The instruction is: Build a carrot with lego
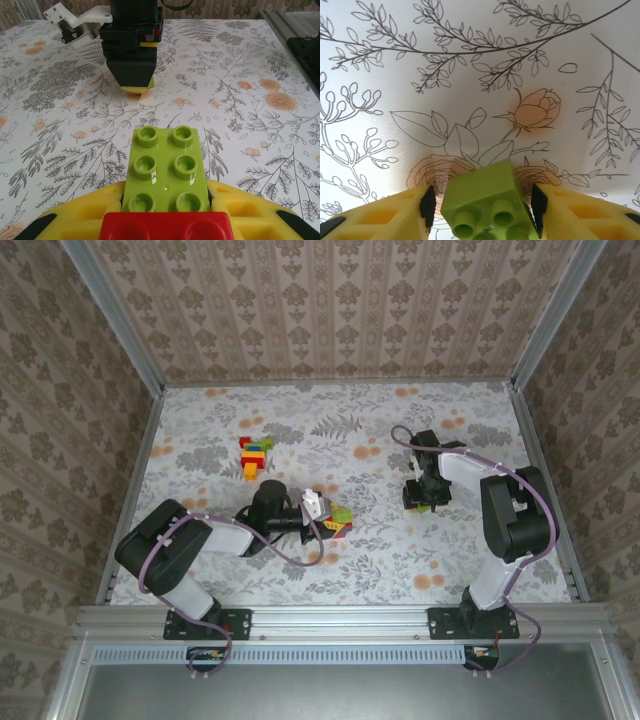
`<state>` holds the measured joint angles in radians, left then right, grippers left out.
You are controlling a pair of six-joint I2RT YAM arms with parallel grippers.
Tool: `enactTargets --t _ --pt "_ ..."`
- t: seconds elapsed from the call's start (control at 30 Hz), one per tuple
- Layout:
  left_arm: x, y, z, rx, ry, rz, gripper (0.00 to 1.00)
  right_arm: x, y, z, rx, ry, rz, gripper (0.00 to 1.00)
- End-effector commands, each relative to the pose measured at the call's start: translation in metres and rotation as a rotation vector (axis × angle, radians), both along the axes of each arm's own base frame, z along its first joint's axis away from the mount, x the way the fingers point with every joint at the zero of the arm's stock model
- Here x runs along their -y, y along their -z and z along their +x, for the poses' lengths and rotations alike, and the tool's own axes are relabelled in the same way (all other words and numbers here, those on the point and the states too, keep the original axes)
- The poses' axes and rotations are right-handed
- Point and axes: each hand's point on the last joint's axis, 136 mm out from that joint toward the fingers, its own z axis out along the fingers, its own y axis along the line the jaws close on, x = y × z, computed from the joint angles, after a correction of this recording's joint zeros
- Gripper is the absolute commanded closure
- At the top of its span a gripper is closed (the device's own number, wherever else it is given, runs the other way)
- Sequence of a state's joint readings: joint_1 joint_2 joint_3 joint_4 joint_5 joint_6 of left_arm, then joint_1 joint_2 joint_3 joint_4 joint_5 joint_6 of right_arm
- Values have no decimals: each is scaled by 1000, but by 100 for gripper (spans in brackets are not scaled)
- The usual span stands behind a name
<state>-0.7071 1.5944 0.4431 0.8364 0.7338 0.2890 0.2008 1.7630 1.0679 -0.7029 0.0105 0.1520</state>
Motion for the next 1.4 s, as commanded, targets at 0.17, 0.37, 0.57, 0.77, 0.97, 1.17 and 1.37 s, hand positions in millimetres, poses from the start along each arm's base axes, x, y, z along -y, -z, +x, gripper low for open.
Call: enactTargets --t 0.17,0.37,0.57,0.77,0.97,1.17,1.37 --pt "-9 38 -3 -81 -24 122 80 -12 -13 -4 3 74 92 54" --pt "-9 38 -4 -82 -22 122 80 -11 -18 -5 10 84 90 46" --pt "-10 37 -4 -81 -25 122 80 -9 -19 -5 1 71 73 53" --pt "-10 37 -4 -79 -23 120 80 -10 -14 -7 -13 64 74 51" --pt "-10 37 -4 -80 -24 122 80 -9 -11 -6 -22 61 69 51" --pt "-10 38 -4 -81 -27 123 80 -9 -7 -5 -32 54 62 51" --pt "-10 37 -3 -78 -26 122 81 -8 -4 -5 -38 53 56 56"
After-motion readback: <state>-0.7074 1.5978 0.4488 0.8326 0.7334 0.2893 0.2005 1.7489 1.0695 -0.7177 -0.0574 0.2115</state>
